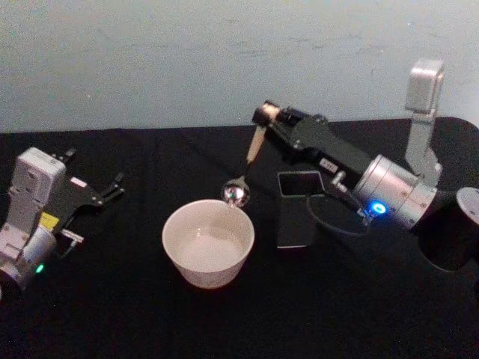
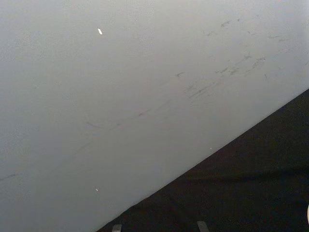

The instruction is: Pick up the stirring spoon with one hand, stir inside the cup, then place it back in its original position.

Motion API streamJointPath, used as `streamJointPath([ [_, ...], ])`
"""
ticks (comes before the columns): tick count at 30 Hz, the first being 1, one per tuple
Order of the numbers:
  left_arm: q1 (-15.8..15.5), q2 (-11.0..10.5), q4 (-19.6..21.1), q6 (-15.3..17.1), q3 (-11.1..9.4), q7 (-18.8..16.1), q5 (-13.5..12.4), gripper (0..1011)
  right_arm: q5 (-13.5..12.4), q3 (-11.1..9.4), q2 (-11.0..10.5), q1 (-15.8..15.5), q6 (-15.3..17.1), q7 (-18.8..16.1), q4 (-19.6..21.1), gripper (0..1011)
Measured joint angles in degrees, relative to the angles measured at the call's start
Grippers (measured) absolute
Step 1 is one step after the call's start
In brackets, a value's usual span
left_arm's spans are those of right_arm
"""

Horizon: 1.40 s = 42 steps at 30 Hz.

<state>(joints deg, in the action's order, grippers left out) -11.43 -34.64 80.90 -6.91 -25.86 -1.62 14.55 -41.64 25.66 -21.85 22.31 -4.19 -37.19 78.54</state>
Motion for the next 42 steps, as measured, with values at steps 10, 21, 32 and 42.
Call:
streamJointPath([
  [10, 0.0, 0.0, 0.0, 0.0, 0.0, 0.0, 0.0, 1001, 3.84, 4.47, 0.24, 1.4, -0.58, -2.02, -2.71, 215],
  [21, 0.0, 0.0, 0.0, 0.0, 0.0, 0.0, 0.0, 1001, 9.18, 8.15, 0.37, 2.56, -1.82, -3.38, -3.52, 214],
  [32, 0.0, 0.0, 0.0, 0.0, 0.0, 0.0, 0.0, 1001, 11.65, 10.65, 2.12, 4.43, -1.82, -4.95, -6.11, 215],
  [42, 0.0, 0.0, 0.0, 0.0, 0.0, 0.0, 0.0, 1001, 12.41, 11.16, 5.16, 6.53, -1.97, -4.76, -10.55, 214],
])
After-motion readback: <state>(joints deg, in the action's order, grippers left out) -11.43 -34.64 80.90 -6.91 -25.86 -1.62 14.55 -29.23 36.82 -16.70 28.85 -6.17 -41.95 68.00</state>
